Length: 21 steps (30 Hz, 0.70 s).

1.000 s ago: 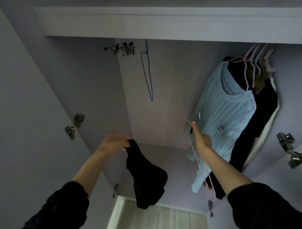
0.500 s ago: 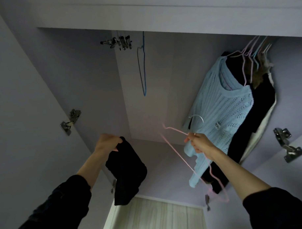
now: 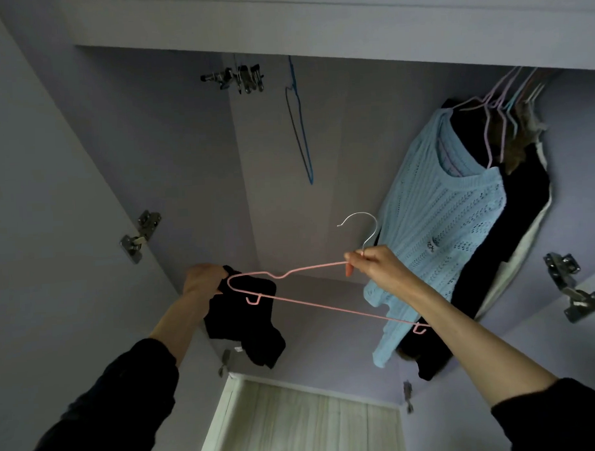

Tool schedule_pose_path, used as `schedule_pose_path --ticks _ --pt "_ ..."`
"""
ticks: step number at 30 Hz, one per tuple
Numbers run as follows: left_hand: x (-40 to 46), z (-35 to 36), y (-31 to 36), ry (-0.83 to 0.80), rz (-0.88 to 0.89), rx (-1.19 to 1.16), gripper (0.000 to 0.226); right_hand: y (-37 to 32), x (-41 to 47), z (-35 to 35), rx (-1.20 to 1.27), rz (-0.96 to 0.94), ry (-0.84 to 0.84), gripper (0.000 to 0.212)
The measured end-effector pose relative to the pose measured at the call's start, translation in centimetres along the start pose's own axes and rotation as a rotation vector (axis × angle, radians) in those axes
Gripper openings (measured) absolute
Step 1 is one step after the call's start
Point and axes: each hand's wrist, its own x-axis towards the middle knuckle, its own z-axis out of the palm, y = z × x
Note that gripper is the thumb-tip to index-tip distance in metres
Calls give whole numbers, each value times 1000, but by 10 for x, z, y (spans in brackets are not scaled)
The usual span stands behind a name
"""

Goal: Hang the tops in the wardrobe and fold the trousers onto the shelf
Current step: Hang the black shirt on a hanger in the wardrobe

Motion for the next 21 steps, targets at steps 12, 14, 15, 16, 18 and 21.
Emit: schedule_pose_path --ticks 12,14,15,16,18,21 --pt "-13 0 6 -6 243 320 15 -11 1 3 -124 -24 -22 37" --pt "-21 7 12 7 300 420 13 -15 2 10 -132 -29 -29 38" --pt "-26 11 16 25 332 451 15 -19 2 15 -134 -33 -22 38" --pt "-31 15 19 46 366 477 17 -23 3 21 -138 -37 -11 38" --pt "-41 23 25 91 432 506 21 -31 5 30 -161 -42 24 37" --pt "-53 26 35 123 479 440 22 -38 5 43 -165 -83 3 35"
